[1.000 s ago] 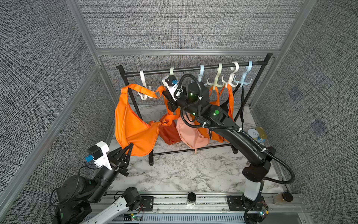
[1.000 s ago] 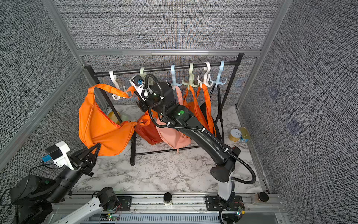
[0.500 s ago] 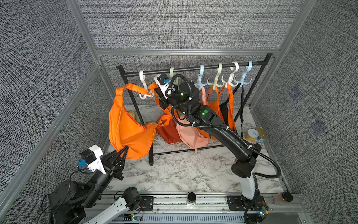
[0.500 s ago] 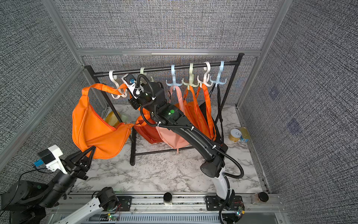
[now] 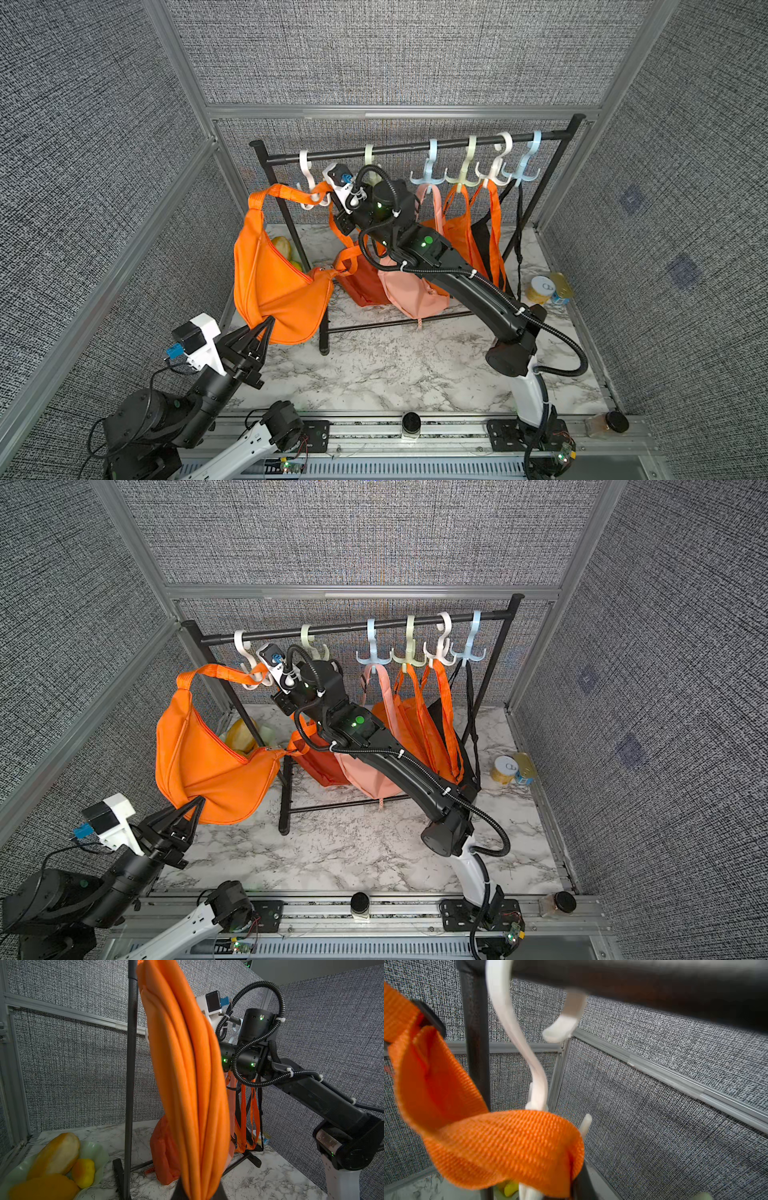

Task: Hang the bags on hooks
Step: Hang the bag on the hook.

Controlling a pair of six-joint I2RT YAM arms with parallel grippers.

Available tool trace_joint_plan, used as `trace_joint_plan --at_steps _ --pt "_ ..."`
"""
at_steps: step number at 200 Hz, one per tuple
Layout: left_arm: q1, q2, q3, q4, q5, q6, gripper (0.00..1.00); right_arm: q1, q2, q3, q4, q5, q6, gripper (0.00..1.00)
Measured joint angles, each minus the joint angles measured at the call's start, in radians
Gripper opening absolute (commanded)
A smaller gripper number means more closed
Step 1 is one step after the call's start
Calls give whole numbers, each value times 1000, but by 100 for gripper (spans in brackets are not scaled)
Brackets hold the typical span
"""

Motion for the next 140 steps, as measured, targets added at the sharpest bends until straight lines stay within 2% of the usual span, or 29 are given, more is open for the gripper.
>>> trace_joint_plan --at_steps 70,99,124,132,140 --pt "0 31 -25 -1 26 -11 0 6 -52 -158 -26 -3 -31 0" --pt "0 27 -45 -1 26 -12 0 6 -113 -247 4 5 -32 7" --pt "0 11 -61 5 26 -21 0 6 -137 -261 25 10 -34 12" --pt "0 9 -65 6 26 -26 0 6 -138 -258 30 13 -34 17" --pt "0 9 -67 6 26 -27 0 6 -136 -250 29 12 -33 26"
